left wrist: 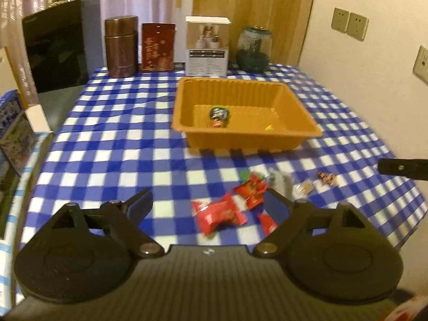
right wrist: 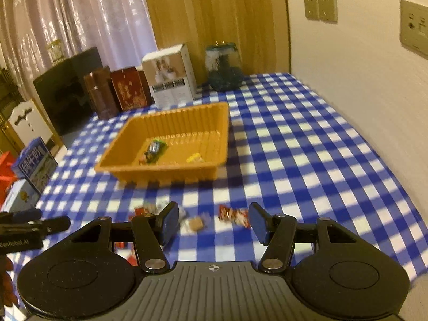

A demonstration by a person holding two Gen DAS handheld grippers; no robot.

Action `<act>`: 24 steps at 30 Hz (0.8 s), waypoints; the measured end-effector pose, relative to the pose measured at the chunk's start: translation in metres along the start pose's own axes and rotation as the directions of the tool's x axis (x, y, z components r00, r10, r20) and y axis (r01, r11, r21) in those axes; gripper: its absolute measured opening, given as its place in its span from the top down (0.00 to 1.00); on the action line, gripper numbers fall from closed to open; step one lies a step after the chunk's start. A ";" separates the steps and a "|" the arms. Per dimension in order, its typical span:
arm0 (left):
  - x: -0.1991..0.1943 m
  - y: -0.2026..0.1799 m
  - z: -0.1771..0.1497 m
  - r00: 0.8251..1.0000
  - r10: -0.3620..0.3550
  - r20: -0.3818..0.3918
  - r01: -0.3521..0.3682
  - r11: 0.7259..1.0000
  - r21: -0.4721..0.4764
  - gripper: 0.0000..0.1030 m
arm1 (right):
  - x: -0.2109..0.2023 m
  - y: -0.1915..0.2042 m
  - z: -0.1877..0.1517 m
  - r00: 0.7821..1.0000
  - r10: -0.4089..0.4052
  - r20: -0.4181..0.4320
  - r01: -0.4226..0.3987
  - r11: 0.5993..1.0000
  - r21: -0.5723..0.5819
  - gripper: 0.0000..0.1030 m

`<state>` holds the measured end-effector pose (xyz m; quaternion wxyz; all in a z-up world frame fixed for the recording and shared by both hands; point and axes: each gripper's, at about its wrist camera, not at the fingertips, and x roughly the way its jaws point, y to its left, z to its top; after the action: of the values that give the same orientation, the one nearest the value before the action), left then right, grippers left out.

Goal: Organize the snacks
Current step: 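Grasp a red candy packet with the left gripper while the right gripper grasps another red packet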

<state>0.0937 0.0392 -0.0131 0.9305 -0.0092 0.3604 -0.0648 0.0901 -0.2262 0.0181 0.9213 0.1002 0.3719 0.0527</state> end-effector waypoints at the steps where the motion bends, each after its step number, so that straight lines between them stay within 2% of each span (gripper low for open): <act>1: 0.000 0.001 -0.003 1.000 0.006 -0.006 -0.006 1.000 0.003 0.14 | -0.001 -0.002 -0.003 1.000 -0.004 -0.013 0.004 1.000 0.012 0.43; 5: 0.000 0.004 -0.014 1.000 0.012 -0.020 -0.012 1.000 0.017 0.14 | -0.005 -0.006 -0.014 0.999 -0.006 -0.051 0.009 0.998 0.060 0.43; 11: 0.013 0.005 -0.018 0.997 -0.020 -0.074 0.024 0.998 0.059 0.14 | 0.003 0.004 -0.024 0.993 0.015 -0.115 -0.006 0.996 0.086 0.43; 15: 0.026 0.002 -0.018 0.993 -0.037 -0.108 0.053 0.988 0.146 0.17 | 0.010 0.020 -0.023 0.990 0.036 -0.136 -0.024 0.996 0.089 0.43; 20: 0.040 0.000 -0.018 0.990 -0.071 -0.125 0.104 0.954 0.281 0.21 | 0.021 0.037 -0.022 0.985 0.054 -0.162 -0.039 0.995 0.089 0.44; 24: 0.054 -0.004 -0.016 0.984 -0.093 -0.150 0.147 0.903 0.403 0.24 | 0.032 0.050 -0.021 0.981 0.066 -0.180 -0.051 0.995 0.087 0.44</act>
<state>0.1224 0.0290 -0.0607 0.8809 0.1691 0.3956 -0.1970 0.0974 -0.1694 -0.0065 0.8765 0.1435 0.4535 0.0736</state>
